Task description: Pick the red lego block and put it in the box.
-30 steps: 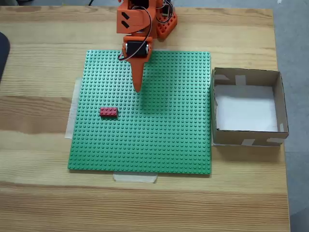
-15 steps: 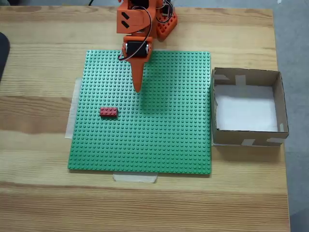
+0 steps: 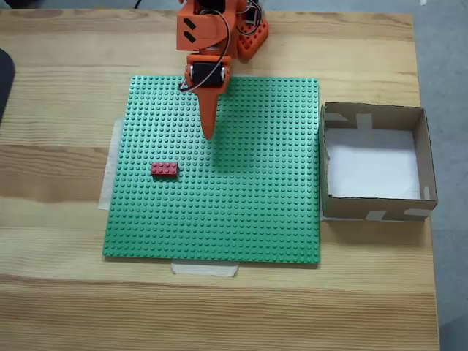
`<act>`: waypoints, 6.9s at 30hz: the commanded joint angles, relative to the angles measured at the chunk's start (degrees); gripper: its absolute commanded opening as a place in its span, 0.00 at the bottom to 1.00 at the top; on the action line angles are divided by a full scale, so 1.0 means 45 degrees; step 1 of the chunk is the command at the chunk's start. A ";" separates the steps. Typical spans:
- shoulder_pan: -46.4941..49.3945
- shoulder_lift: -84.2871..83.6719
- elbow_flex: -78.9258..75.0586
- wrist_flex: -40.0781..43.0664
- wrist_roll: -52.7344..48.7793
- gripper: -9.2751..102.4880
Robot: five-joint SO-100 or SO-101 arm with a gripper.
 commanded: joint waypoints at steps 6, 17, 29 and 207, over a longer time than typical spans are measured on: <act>0.0059 0.0098 0.0293 0.0059 0.0234 0.08; -0.0059 -0.1562 -0.2559 0.1250 0.0293 0.08; 0.0332 -0.8320 -1.0469 0.4141 0.0469 0.08; -0.4160 -1.7852 -2.3750 0.9922 0.1289 0.13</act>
